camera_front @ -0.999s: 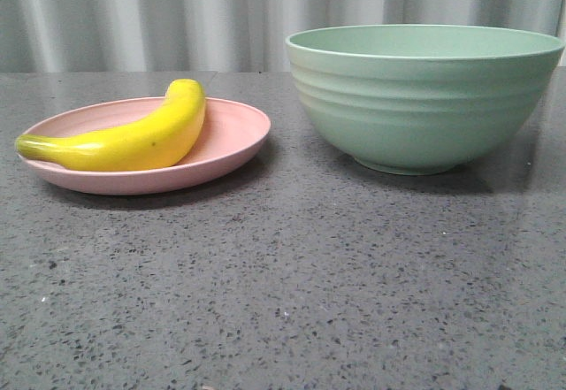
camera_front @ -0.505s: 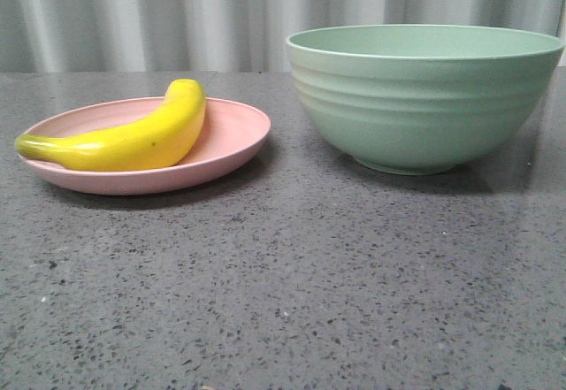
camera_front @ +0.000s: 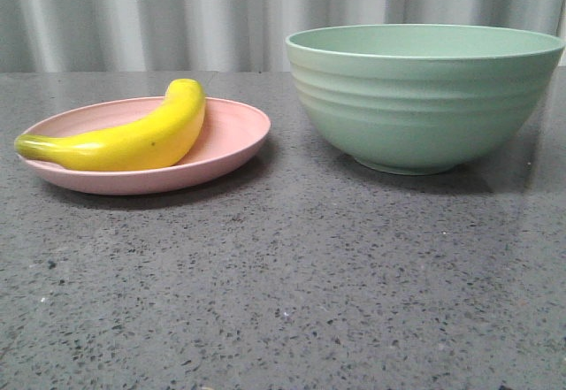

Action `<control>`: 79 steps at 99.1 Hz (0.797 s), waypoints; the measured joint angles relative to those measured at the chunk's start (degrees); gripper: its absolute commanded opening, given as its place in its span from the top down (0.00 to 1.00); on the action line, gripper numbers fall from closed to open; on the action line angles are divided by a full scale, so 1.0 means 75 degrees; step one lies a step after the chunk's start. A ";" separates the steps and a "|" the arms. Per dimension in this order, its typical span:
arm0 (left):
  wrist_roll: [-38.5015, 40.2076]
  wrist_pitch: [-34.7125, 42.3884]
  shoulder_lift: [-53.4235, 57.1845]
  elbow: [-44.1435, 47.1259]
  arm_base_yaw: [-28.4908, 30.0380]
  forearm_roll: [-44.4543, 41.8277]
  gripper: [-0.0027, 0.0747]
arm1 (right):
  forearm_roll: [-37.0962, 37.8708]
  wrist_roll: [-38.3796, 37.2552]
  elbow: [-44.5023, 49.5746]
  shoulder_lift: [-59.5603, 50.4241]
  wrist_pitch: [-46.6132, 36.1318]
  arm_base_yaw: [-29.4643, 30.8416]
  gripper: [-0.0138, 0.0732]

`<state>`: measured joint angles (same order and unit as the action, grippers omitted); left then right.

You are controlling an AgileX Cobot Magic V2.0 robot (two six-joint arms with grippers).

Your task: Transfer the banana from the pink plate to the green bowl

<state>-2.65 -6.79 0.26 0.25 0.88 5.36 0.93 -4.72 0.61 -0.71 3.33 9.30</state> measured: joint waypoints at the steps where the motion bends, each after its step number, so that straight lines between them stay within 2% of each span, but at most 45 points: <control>1: 0.0000 0.0024 0.0000 0.0000 0.0000 0.0018 0.99 | 0.0000 0.0000 0.0000 0.0000 -0.0017 0.0000 0.92; 24: 0.0000 0.0030 -0.0035 -0.0505 0.0000 -0.0006 0.99 | -0.0124 0.0000 -0.0246 0.0000 0.0502 0.0000 0.91; 41: 0.0000 -0.0120 -0.0904 -0.1324 0.0000 -0.0044 0.99 | -0.0400 0.0000 -0.0838 0.0086 0.1309 0.0000 0.91; 58: 0.0000 -0.0004 -0.1948 -0.1896 0.0000 -0.0057 0.99 | -0.0526 0.0000 -0.1559 0.0991 0.2102 0.0000 0.91; 79: 0.0000 0.0548 -0.2664 -0.1949 0.0000 -0.0057 0.97 | -0.0562 -0.0016 -0.2399 0.2373 0.2733 0.0000 0.91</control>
<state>-2.65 -2.68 -19.72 -14.36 0.88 4.93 -3.28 -4.84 -17.38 17.09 23.83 9.30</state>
